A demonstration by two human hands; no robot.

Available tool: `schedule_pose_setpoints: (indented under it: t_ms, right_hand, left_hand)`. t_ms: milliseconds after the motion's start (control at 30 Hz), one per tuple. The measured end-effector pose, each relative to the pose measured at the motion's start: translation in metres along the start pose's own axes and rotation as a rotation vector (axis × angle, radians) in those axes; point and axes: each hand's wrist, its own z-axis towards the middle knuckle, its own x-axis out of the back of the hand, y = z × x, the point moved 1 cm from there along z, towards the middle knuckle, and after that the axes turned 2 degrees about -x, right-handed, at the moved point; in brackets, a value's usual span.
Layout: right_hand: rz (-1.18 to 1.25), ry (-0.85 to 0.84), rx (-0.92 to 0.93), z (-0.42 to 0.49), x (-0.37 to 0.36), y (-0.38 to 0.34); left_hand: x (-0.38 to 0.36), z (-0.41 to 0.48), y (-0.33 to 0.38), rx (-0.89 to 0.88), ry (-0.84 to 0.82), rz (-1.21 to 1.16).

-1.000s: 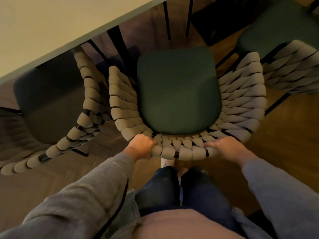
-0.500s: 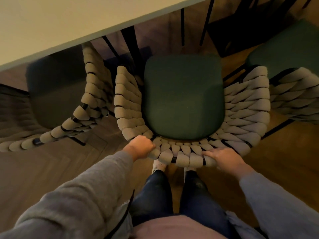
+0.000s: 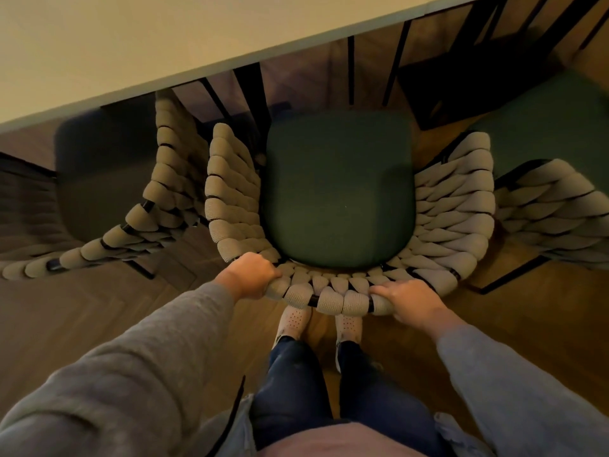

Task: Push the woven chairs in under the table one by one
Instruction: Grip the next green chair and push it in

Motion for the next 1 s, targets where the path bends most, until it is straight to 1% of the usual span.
schedule_pose_setpoints:
  t_ms: [233,400,667,833,1000]
  right_hand:
    - [-0.158,-0.05,0.023,0.027,0.038,0.026]
    - [-0.203,-0.041,0.04,0.053,0.069,0.04]
    - [-0.145,0.044,0.093,0.101,0.108,0.055]
    - [-0.184,0.019,0.074,0.126,0.133,0.07]
    - [-0.195,0.026,0.077,0.152,0.153,0.074]
  left_hand:
    - [-0.003,0.011,0.006,0.097,0.056,-0.117]
    - [0.005,0.019,-0.005,0.164,0.072,-0.158]
    - [0.032,0.035,-0.052,0.272,0.042,-0.182]
    - [0.046,0.051,-0.071,0.296,0.065,-0.165]
    - [0.051,0.062,-0.096,0.35,0.049,-0.211]
